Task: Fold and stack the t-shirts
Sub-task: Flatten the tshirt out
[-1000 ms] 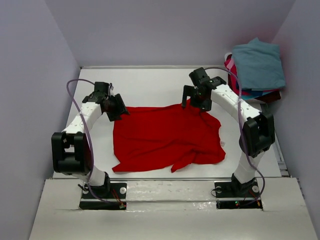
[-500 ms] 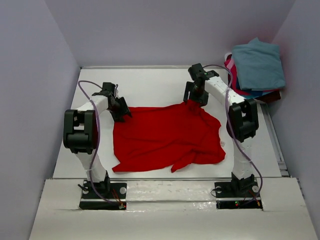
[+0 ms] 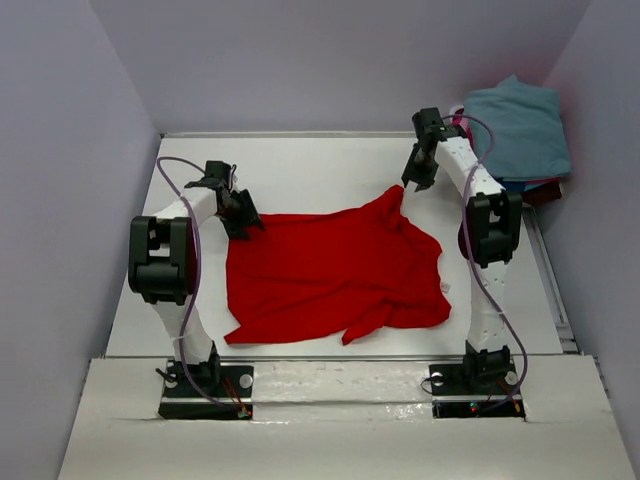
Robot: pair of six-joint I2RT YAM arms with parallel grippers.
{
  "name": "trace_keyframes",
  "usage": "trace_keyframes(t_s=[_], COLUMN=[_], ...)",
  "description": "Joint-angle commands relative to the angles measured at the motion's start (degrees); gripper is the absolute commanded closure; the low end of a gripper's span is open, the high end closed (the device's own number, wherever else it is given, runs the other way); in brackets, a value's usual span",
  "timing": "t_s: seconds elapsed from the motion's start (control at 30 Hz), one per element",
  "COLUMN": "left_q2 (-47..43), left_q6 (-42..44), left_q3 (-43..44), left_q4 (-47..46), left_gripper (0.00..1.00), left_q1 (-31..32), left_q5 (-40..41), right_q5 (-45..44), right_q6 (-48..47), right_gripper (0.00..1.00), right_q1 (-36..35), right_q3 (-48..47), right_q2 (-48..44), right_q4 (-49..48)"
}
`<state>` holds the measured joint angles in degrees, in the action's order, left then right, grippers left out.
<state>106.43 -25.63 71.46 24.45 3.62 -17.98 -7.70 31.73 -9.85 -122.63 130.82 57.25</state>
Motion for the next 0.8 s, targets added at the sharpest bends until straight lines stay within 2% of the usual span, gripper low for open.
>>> trace_keyframes(t_s=[0.0,0.27,0.77], left_q2=[0.27,0.97,1.67], left_q6=[1.19,1.02,1.46], left_q3=[2.54,2.28,2.28], left_q4=[0.78,0.34,0.51], left_gripper=[0.41,0.41,0.41], left_q1=[-0.37,-0.37,-0.37], left_q5=[-0.04,-0.13,-0.04], right_q5=[1.73,2.17,3.84], right_q6=[-0.35,-0.17,-1.32], right_gripper=[0.65,0.66,0.65], right_q1=[-1.05,0.00,0.53], right_q3=[-1.30,3.10,-3.05], right_q2=[2.15,1.27,6.81], right_q4=[1.98,0.32,1.81])
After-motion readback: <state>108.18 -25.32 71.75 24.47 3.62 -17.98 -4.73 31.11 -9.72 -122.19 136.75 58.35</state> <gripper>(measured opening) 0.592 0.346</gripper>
